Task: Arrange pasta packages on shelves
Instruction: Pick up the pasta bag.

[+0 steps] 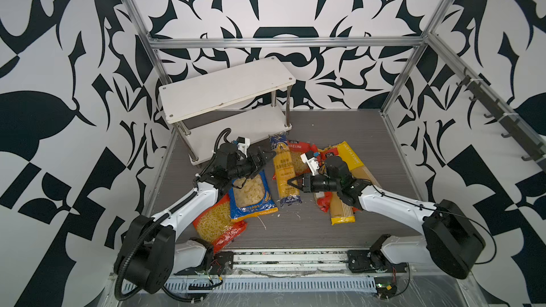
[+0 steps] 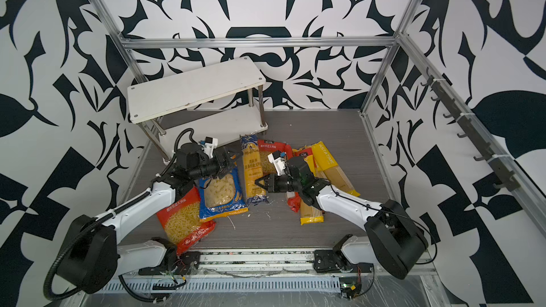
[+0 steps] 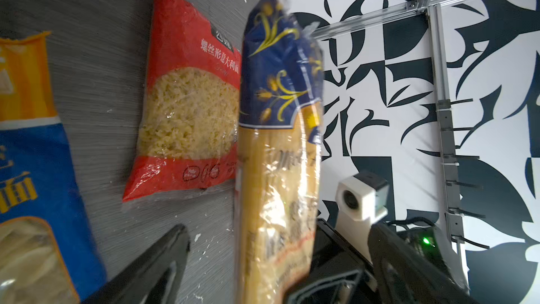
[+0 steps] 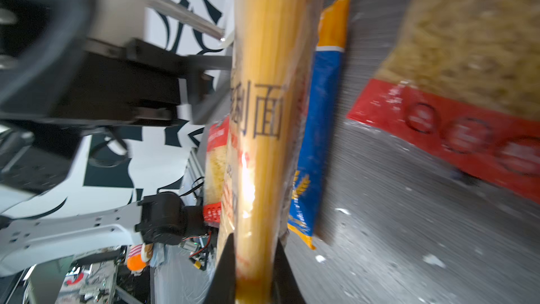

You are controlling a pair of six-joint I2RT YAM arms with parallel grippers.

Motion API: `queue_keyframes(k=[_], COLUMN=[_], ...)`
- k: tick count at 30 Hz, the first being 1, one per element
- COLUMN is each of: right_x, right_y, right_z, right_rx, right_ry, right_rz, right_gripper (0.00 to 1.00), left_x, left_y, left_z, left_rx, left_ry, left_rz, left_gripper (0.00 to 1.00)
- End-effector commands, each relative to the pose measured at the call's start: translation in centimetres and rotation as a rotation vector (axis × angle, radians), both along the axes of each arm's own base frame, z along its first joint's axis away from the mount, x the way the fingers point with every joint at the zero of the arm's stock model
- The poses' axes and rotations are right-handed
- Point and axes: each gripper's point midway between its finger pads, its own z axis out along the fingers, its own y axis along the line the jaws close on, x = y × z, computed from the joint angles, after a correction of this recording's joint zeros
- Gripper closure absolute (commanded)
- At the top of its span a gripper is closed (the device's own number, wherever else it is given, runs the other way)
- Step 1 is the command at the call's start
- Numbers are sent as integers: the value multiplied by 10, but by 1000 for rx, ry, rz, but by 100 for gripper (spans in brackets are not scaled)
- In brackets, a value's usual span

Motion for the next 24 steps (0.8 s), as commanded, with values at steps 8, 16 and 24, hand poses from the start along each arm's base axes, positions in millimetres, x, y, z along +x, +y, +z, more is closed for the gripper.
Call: queue_keyframes(k=[8, 16, 24], right_x=[-22, -21, -26], right_y=[39, 35, 19], right_z=[139, 145, 118], right_rx=[298, 313, 210], right_ry=[-255, -202, -159], right_rz=[144, 97, 43], right_gripper=[100, 75, 38], left_x=[1, -5, -11], left_y=[-19, -9, 1], left_z=[46, 107, 165], left_rx=[-164, -205, -239], left_ry=[-101, -210, -300], left_rz=[-52, -20, 17], left_gripper=[35, 69, 75])
